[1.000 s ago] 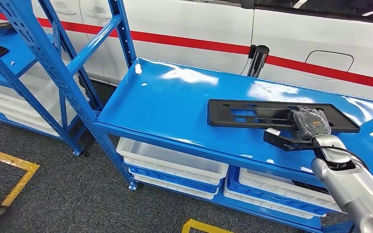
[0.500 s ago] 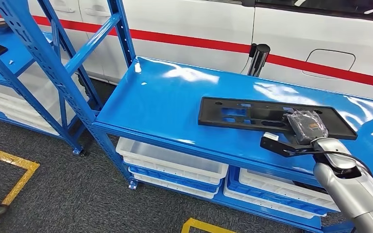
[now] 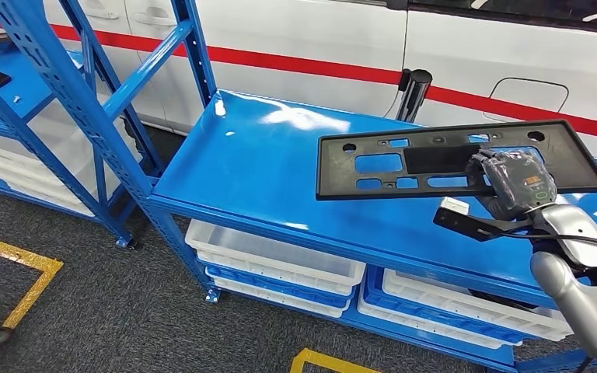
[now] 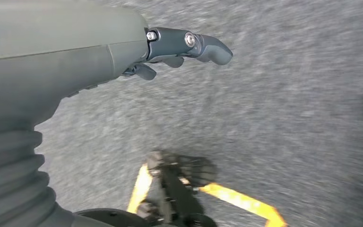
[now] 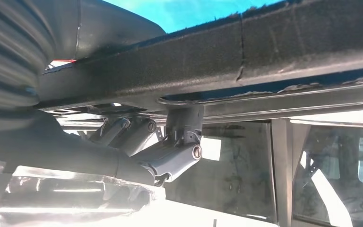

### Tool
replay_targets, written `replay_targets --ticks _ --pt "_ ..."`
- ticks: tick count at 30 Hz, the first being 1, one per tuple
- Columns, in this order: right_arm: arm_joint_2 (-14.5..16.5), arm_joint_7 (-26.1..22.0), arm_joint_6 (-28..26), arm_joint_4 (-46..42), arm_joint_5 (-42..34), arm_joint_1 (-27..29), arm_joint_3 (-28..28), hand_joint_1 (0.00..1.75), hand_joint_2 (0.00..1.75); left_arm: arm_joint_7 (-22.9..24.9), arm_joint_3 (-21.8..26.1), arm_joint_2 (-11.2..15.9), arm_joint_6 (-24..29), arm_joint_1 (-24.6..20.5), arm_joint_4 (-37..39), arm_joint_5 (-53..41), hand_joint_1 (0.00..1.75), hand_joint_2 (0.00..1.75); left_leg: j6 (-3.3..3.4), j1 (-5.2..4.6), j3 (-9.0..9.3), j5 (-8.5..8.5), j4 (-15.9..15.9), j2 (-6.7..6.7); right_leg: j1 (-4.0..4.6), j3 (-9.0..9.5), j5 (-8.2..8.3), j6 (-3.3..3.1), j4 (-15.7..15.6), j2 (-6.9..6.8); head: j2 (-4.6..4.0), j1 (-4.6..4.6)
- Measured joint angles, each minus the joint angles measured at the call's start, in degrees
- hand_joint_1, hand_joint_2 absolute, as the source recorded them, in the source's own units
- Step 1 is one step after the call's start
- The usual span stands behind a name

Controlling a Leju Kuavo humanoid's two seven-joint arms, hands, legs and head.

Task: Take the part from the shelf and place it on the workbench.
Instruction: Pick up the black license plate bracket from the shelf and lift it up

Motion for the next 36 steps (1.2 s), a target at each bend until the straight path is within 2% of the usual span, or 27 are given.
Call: replay_targets --ticks 5,7,9,11,13,14,15,16,17,18,19,20,21,22,24,25,26,27,29,30,31,32,34,35,36 --pt "1.0 -0.4 1.1 0.4 -0.1 -1.9 0.1 1.75 1.75 4.0 0.2 0.0 -1.6 -0.1 0.0 -0.4 0.00 1.75 0.08 -0.08 -0.05 -0.05 0.1 -0.05 -0.12 0.00 0.06 0.09 -0.1 -0.03 0.00 -0.02" --pt "1.3 -0.4 1.2 0.7 -0.1 -2.3 0.2 1.75 1.75 4.6 0.4 0.0 -3.0 -0.1 0.0 -0.7 0.00 1.75 0.44 -0.22 -0.14 -0.19 0.3 -0.10 -0.38 0.04 0.21 0.33 -0.4 -0.06 0.00 -0.03" --pt "1.4 -0.5 1.1 1.1 -0.3 -2.4 0.3 1.75 1.75 5.1 0.4 -0.1 -3.8 -0.1 0.0 -1.0 0.00 1.75 1.04 0.04 0.32 0.15 -0.6 -0.10 -0.34 -0.04 0.02 0.45 -0.2 -0.09 0.00 -0.02" --pt "1.4 -0.7 1.0 1.5 -0.4 -2.4 0.3 1.75 1.75 5.2 0.4 -0.1 -4.3 -0.2 0.0 -1.2 0.00 1.75 1.66 0.48 0.88 0.80 -1.6 -0.01 -0.14 -1.78 -2.01 -0.08 3.4 0.04 0.00 0.08" --pt "1.3 -0.9 0.9 1.9 -0.6 -2.0 0.5 1.75 1.75 5.3 0.4 -0.2 -4.3 -0.2 0.0 -1.4 0.00 1.75 1.94 0.62 0.89 1.02 -1.7 0.02 -0.06 -5.73 -5.32 -0.64 11.2 0.29 0.00 0.17" --pt "1.3 -0.9 0.9 2.1 -0.7 -1.6 0.5 1.75 1.75 5.3 0.4 -0.2 -4.2 -0.2 0.0 -1.5 0.00 1.75 1.92 0.61 0.85 1.01 -1.7 -0.04 -0.01 -7.51 -6.30 -0.55 14.5 0.41 0.00 0.19" --pt "1.2 -0.9 0.8 2.2 -0.7 -1.1 0.5 1.75 1.75 5.3 0.4 -0.3 -4.2 -0.2 0.0 -1.6 0.00 1.75 1.89 0.62 0.81 0.98 -1.7 -0.11 0.02 -8.61 -6.46 -0.23 16.3 0.49 0.00 0.17" --pt "1.0 -0.9 0.7 2.3 -0.8 -0.6 0.5 1.75 1.75 5.3 0.4 -0.3 -4.1 -0.2 0.0 -1.7 0.00 1.75 1.81 0.68 0.80 0.94 -1.7 -0.20 -0.03 -8.55 -5.57 0.32 15.7 0.54 0.00 0.19" --pt "0.9 -0.9 0.7 2.3 -0.8 -0.2 0.5 1.75 1.75 5.3 0.4 -0.3 -4.0 -0.2 0.0 -1.8 0.00 1.75 1.64 0.80 0.81 0.86 -1.6 -0.29 -0.20 -7.43 -3.89 1.02 12.9 0.54 0.00 0.19" --pt "0.7 -0.9 0.7 2.4 -0.8 0.1 0.5 1.75 1.75 5.3 0.4 -0.3 -3.9 -0.1 0.0 -1.8 0.00 1.75 1.32 0.90 0.76 0.72 -1.4 -0.37 -0.50 -5.63 -2.00 1.74 8.7 0.49 0.00 0.23" --pt "0.6 -0.9 0.7 2.4 -0.8 0.3 0.5 1.75 1.75 5.3 0.5 -0.3 -3.9 -0.1 0.0 -1.9 0.00 1.75 0.90 0.93 0.61 0.57 -1.1 -0.49 -0.49 -3.80 -0.39 2.11 5.2 0.65 0.00 0.33" --pt "0.4 -0.9 0.7 2.4 -0.9 0.4 0.4 1.75 1.75 5.3 0.5 -0.2 -3.9 -0.1 0.0 -1.9 0.00 1.75 0.47 0.85 0.47 0.43 -0.9 -0.56 -0.41 -2.50 0.77 2.10 2.8 0.88 0.00 0.37" --pt "0.3 -0.9 0.7 2.4 -0.9 0.5 0.4 1.75 1.75 5.3 0.5 -0.2 -3.8 -0.1 0.0 -2.0 0.00 1.75 0.08 0.70 0.31 0.30 -0.5 -0.69 -0.40 -1.93 1.14 1.70 1.7 1.12 0.00 0.44" --pt "0.3 -0.9 0.7 2.4 -0.9 0.6 0.4 1.75 1.75 5.3 0.5 -0.2 -3.8 -0.1 0.0 -2.0 0.00 1.75 -0.16 0.56 0.13 0.30 -0.2 -0.83 -0.24 -1.94 1.18 1.16 1.9 1.38 0.00 0.40" --pt "0.3 -0.9 0.8 2.4 -0.9 0.6 0.4 1.75 1.75 5.3 0.5 -0.1 -3.8 -0.1 0.0 -2.1 0.00 1.75 -0.63 0.66 -0.40 -0.10 0.6 -0.86 -0.68 -2.57 1.07 0.11 2.0 1.37 0.00 0.27" --pt "0.4 -0.9 0.9 2.4 -0.8 0.5 0.5 1.75 1.75 5.3 0.5 -0.1 -3.9 -0.1 0.0 -2.1 0.00 1.75 -0.92 0.81 -0.92 -1.02 1.6 -0.66 -0.70 -2.84 1.20 -0.45 2.1 1.33 0.00 0.16" --pt "0.4 -0.8 1.0 2.4 -0.8 0.4 0.5 1.75 1.75 5.3 0.5 -0.1 -3.9 -0.1 0.0 -2.1 0.00 1.75 -1.27 0.99 -1.76 -2.70 3.5 -0.39 -0.69 -3.16 1.39 -1.09 2.1 1.26 0.00 0.13" --pt "0.5 -0.8 1.1 2.5 -0.8 0.2 0.4 1.75 1.75 5.3 0.5 -0.1 -3.9 -0.1 0.0 -2.1 0.00 1.75 -1.58 1.12 -2.92 -4.93 6.5 -0.13 -0.52 -3.45 1.62 -1.71 2.1 1.18 0.00 0.08" --pt "0.5 -0.8 1.2 2.6 -0.8 0.0 0.4 1.75 1.75 5.4 0.5 -0.1 -3.9 -0.2 0.0 -2.1 0.00 1.75 -1.91 1.29 -5.60 -8.98 13.7 0.10 -0.12 -4.09 2.02 -2.44 2.1 0.96 0.00 0.06" --pt "0.5 -0.8 1.3 2.6 -0.8 0.0 0.5 1.75 1.75 5.4 0.5 -0.1 -3.9 -0.2 0.0 -2.1 0.00 1.75 -1.89 1.34 -6.25 -9.74 16.0 0.14 0.11 -4.39 2.22 -2.73 2.2 0.86 0.00 0.05" --pt "0.5 -0.7 1.3 2.7 -0.8 0.0 0.5 1.75 1.75 5.5 0.5 -0.1 -3.9 -0.2 0.0 -2.1 0.00 1.75 -1.70 1.35 -5.96 -9.44 16.3 0.18 0.35 -4.64 2.40 -2.96 2.2 0.79 0.00 0.05" --pt "0.5 -0.7 1.4 2.8 -0.8 0.0 0.5 1.75 1.75 5.5 0.5 -0.1 -3.9 -0.2 0.0 -2.2 0.00 1.75 -1.31 1.29 -4.55 -8.23 14.5 0.21 0.61 -4.84 2.59 -3.15 2.2 0.75 0.00 0.05" --pt "0.6 -0.7 1.6 2.8 -0.8 -0.1 0.5 1.75 1.75 5.6 0.5 -0.1 -3.9 -0.3 0.0 -2.2 0.00 1.75 0.15 0.94 0.35 -5.37 6.9 0.23 1.05 -5.07 2.98 -3.29 2.1 0.70 0.00 0.09" --pt "0.6 -0.7 1.7 2.9 -0.8 -0.3 0.5 1.75 1.75 5.6 0.5 0.0 -3.9 -0.3 0.0 -2.2 0.00 1.75 0.79 0.69 2.38 -4.48 3.5 0.36 1.19 -5.13 3.22 -3.13 2.1 0.66 0.00 0.13" --pt "0.6 -0.7 1.8 2.9 -0.8 -0.5 0.5 1.75 1.75 5.6 0.5 0.0 -3.9 -0.4 0.0 -2.3 0.00 1.75 1.31 0.40 3.59 -4.09 1.4 0.45 1.18 -5.17 3.48 -2.84 2.0 0.58 0.00 0.13"
